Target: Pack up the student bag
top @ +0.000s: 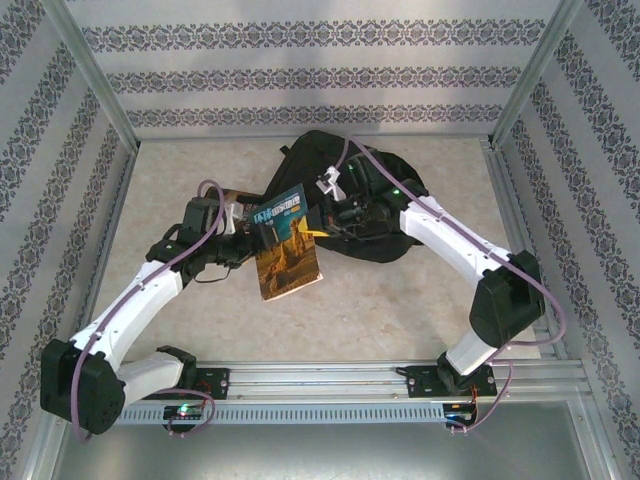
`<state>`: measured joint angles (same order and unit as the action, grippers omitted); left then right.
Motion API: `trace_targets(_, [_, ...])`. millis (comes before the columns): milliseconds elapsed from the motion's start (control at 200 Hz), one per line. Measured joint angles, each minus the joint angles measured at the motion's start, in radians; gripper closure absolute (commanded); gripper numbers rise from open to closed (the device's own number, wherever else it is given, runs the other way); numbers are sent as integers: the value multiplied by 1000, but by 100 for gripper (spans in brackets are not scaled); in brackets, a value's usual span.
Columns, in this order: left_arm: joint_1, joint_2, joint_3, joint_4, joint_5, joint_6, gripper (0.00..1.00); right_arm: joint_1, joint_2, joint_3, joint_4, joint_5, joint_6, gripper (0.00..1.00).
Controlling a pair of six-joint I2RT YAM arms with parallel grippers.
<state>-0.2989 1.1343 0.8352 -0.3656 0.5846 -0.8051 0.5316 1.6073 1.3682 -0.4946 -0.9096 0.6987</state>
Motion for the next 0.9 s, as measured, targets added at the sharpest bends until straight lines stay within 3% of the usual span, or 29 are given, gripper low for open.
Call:
trace_targets(195, [0,50,-14,200,121,-110,28,-72,-43,-37,85,-60,82,100])
trace_targets(420, [1,79,-25,345,185,-199,32,-104,-93,-78,175,-101,145,100])
trace_targets(665, [1,99,-58,539,249,-311,68,-129,-110,-101,193,-110,166,100])
trace_targets(899, [-2,100,-75,652,283,-367,91,-156,-111,-102,138,-88,113,100])
